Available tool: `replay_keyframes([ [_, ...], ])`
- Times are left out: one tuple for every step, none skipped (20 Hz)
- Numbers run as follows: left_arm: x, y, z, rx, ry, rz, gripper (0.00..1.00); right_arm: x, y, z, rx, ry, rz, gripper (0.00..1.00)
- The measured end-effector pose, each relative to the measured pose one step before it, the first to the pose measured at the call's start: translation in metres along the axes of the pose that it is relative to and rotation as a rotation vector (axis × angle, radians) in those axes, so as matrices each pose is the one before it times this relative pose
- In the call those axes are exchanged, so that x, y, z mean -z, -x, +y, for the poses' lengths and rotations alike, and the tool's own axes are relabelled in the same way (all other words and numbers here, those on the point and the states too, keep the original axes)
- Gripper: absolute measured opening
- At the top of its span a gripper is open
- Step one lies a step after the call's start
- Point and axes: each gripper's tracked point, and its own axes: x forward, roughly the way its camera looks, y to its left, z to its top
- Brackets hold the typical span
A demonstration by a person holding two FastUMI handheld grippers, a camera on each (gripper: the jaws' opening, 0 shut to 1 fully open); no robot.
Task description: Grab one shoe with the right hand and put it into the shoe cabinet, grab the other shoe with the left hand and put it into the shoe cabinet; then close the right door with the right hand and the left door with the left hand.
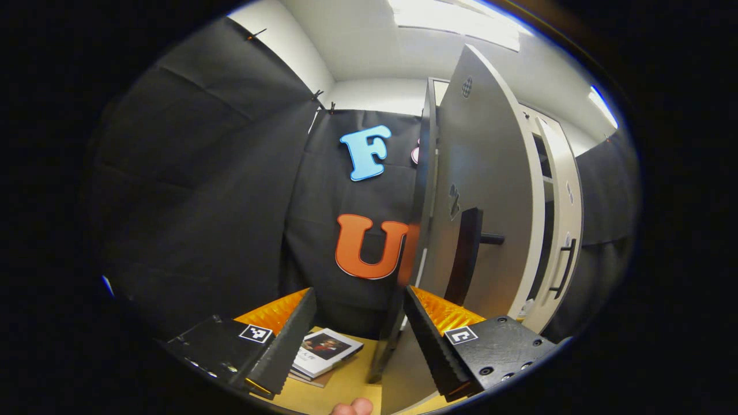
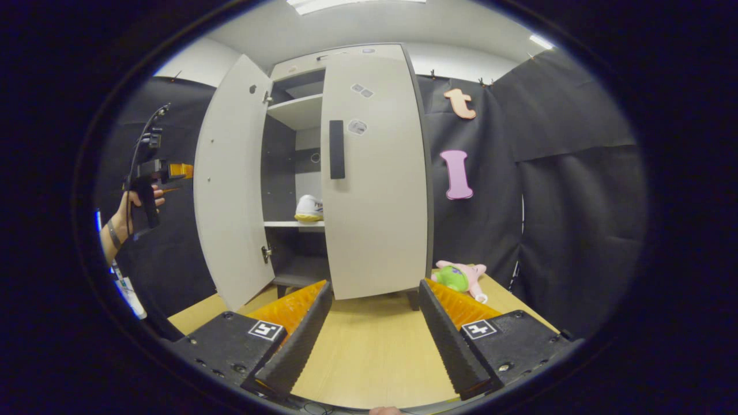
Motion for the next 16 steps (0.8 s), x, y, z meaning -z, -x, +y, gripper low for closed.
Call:
replay_keyframes([
  [0.00118, 0.00154, -0.01156, 0.01596, -0.00591, 0.00084, 0.93, -0.00077, -0.00098, -0.00203, 0.00531, 0.00562, -0.00128, 0.98],
  [0.00159, 0.00142, -0.01264, 0.01865, -0.01142, 0.00229, 0.92, 0.00047, -0.00068, -0.00314, 0.00526, 0.00497, -0.00073, 0.94],
  [0.00185, -0.00015, -0.01447, 0.01906, -0.01257, 0.00222, 0.92, 0.00002, -0.00054, -0.0023, 0.00513, 0.00143, 0.00052, 0.94],
  [0.00047, -0.00082, -0.01351, 0.01702, -0.0111, 0.00051, 0.92, 0.00108, -0.0006, -0.00272, 0.00471, -0.00256, 0.00262, 0.98],
  [0.00121, -0.00299, -0.01243, 0.01367, -0.00605, -0.00133, 0.93, 0.00056, -0.00082, -0.00287, 0.00336, -0.00433, 0.00245, 0.98],
  [0.00069, -0.00302, -0.01196, 0.0139, -0.00408, -0.003, 0.93, 0.00035, -0.00076, -0.00395, 0.0061, -0.00302, 0.00156, 0.98],
  [0.00212, -0.00379, -0.01305, 0.01168, -0.00087, -0.00477, 0.93, -0.00001, -0.00018, -0.00404, 0.00728, -0.00223, 0.00039, 0.98],
  [0.0026, -0.00464, -0.01297, 0.01419, 0.00041, -0.00328, 0.93, 0.0009, -0.00041, -0.00501, 0.00894, -0.00201, 0.00133, 0.94],
  [0.00319, -0.00549, -0.0128, 0.01797, 0.00342, -0.00104, 0.8, 0.00009, 0.00082, -0.00465, 0.00795, -0.00149, 0.00202, 0.98],
  [0.00343, -0.00491, -0.01309, 0.02504, 0.00678, 0.00293, 0.93, 0.00117, 0.0009, -0.00312, 0.00822, -0.00211, 0.00094, 0.98],
  [0.00471, -0.00437, -0.0085, 0.00982, -0.00043, 0.00908, 0.93, -0.0004, -0.00029, -0.00378, 0.00912, -0.0028, -0.00004, 0.98],
  [0.00448, -0.00238, -0.00533, -0.00276, -0.00376, 0.01383, 0.94, 0.00055, 0.00013, -0.00513, 0.00916, -0.00253, -0.00015, 0.98],
  [0.00247, 0.00162, -0.00294, -0.01094, -0.00296, -0.00203, 0.94, 0.00011, 0.00013, -0.00446, 0.00947, -0.00485, -0.001, 0.98],
  [-0.00263, 0.002, -0.00418, -0.00715, -0.00203, -0.01582, 0.94, -0.00078, -0.00128, -0.00422, 0.0072, -0.00681, -0.00256, 0.98],
  [-0.00345, 0.00581, -0.00553, 0.00382, -0.00165, -0.02336, 0.94, -0.00028, -0.00035, -0.00243, 0.00517, -0.00589, -0.00178, 0.98],
  [-0.00167, 0.00755, -0.00912, 0.01616, -0.00399, -0.01444, 0.94, 0.00057, -0.00082, -0.0016, 0.00568, -0.0046, -0.00024, 0.98],
])
